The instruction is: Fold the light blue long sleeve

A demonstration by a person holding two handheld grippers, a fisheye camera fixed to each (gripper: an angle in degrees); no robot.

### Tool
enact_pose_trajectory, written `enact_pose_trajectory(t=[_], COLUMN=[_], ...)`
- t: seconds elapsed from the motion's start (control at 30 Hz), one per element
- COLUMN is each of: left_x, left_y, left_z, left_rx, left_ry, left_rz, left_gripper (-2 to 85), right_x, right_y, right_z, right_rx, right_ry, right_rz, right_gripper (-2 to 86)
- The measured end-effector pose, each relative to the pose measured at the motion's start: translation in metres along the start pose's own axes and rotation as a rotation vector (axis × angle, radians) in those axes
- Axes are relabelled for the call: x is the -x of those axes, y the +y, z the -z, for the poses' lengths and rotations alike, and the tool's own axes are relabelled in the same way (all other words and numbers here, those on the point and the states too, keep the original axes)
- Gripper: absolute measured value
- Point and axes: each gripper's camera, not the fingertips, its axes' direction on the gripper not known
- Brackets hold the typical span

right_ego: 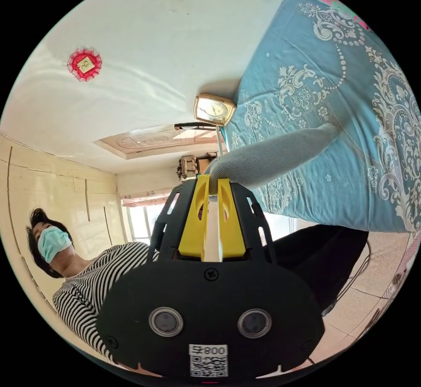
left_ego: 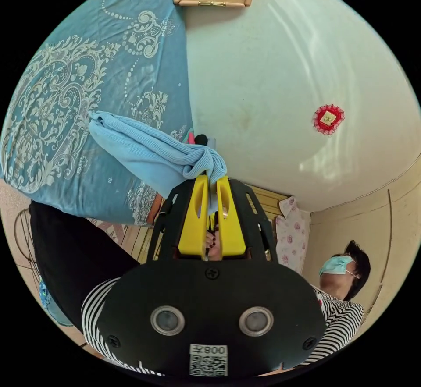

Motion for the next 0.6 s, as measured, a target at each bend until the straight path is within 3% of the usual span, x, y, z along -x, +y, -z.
enact_pose_trajectory(t=[0.33, 0.6], left_x=[-0.111, -0.207], left_y=[0.020, 0.001], left_z=[-0.136, -0.300], left_rx=[0.229, 0.239], left_ry=[0.034, 0.070], left_rz=[-0.093, -0.237], left_gripper=[2.8, 3.0], right_x=[0.034, 0.072], right_y=[0.052, -0.045], right_z=[0.196, 0.368], right_rx=[-0.221, -0.242], right_ry=[-0.038, -0.020], right_rz=[0.106, 0.269], right_gripper=[1.7, 1.7])
